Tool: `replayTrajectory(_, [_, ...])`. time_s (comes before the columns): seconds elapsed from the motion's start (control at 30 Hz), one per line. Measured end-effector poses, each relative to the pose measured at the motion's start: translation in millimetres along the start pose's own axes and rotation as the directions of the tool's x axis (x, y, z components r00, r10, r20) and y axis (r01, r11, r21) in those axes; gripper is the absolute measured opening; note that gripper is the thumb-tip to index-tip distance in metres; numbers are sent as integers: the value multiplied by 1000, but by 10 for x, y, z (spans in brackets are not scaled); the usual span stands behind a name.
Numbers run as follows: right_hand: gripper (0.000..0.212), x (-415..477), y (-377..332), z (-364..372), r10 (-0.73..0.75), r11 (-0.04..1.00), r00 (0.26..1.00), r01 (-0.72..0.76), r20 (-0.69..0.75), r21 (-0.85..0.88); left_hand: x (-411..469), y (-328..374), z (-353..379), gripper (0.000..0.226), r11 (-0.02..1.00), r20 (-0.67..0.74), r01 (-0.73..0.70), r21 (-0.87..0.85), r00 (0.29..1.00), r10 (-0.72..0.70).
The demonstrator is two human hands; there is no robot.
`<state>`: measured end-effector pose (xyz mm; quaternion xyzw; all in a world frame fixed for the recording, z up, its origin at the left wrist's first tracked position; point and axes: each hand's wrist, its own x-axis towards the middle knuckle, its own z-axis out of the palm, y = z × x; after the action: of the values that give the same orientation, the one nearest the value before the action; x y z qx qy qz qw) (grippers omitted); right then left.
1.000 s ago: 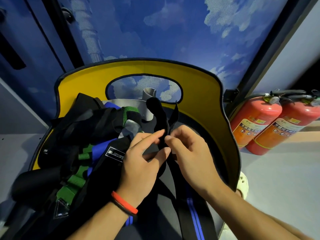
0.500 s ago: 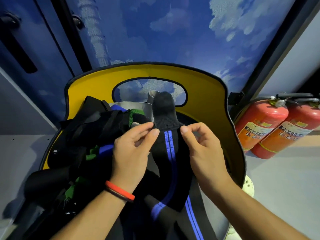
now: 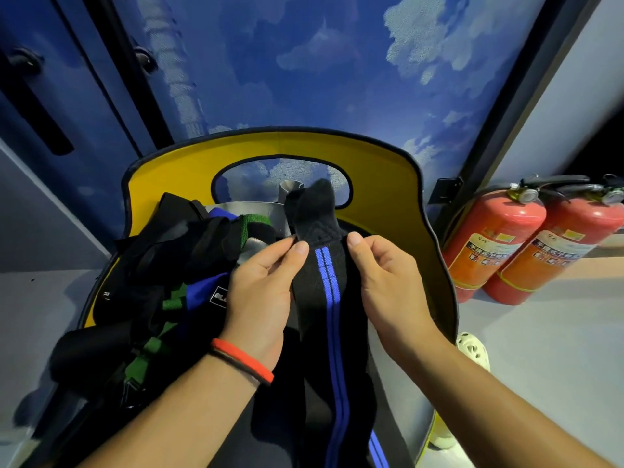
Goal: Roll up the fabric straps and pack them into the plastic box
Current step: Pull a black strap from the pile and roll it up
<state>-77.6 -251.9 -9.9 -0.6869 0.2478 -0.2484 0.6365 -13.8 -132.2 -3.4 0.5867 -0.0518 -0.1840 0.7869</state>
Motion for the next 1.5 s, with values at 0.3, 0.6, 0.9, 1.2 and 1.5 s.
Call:
replayTrajectory(0.3, [42, 53, 35, -151, 63, 996, 995, -59, -74, 61, -44, 5, 161, 43, 988, 71, -91, 126, 994, 83])
replayTrajectory(0.6, [40, 29, -92, -265, -23, 997, 985, 35, -171, 64, -104, 253, 306, 20, 965, 205, 151, 214, 959, -195])
replayTrajectory(0.9, [44, -125, 25, -188, -144, 973, 989, 146, 26, -180, 216, 354, 277, 21, 917, 33, 72, 393, 995, -92])
replayTrajectory(1.2, [61, -59, 321, 143, -76, 909, 997, 78, 20, -410, 593, 225, 252, 28, 845, 76, 84, 528, 987, -145])
replayTrajectory(1.5, [76, 238, 726, 173, 105, 616, 972, 104, 212, -781, 1331, -422, 80, 33, 719, 19, 96, 688, 989, -150])
